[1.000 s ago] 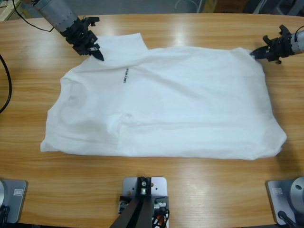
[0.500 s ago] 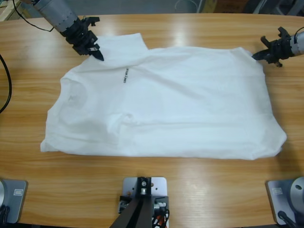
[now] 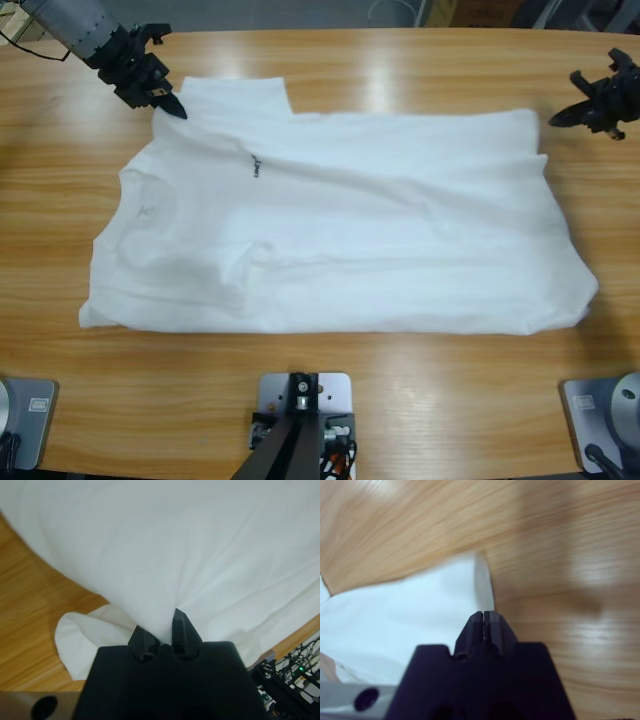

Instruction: Fold clothes

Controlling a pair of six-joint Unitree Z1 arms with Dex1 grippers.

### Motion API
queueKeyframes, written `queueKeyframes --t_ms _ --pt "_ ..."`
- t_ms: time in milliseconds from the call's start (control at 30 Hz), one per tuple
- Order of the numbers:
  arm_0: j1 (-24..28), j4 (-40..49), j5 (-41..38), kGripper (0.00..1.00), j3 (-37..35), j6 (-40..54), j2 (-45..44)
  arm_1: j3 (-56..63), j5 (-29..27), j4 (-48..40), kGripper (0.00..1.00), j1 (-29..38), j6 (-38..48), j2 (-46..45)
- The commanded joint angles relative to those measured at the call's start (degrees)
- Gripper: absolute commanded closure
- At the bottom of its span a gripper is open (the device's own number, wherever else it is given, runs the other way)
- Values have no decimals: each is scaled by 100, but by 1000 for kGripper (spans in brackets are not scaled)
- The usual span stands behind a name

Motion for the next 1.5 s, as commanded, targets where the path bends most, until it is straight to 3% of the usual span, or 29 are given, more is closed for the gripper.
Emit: queueKeyframes --t_ms 33,233,267,300,333,367,667,1033,1500 --pt "42 -74 -177 1000 303 83 -139 -157 -104 339 1000 56 -116 -332" --pt "-19 -78 -237 1000 327 108 -93 -146 -65 303 1000 56 -117 -319" --pt "-23 -83 -242 1000 320 110 -81 -118 -35 236 825 56 -117 -300" --pt "-30 -83 -251 1000 318 110 -76 -41 -23 158 506 56 -123 -297" --pt "-37 -83 -255 1000 318 110 -78 45 -14 74 367 56 -151 -297" --pt "-37 -83 -255 1000 320 117 -76 109 0 16 319 56 -216 -288" --pt "-79 -83 -281 1000 329 136 -30 -359 114 -128 318 557 -748 173" --pt "-98 -81 -281 1000 311 145 63 -1055 130 -26 322 562 -900 1046" --pt "-98 -78 -299 1000 281 180 118 -1191 318 -9 322 569 -908 1424"
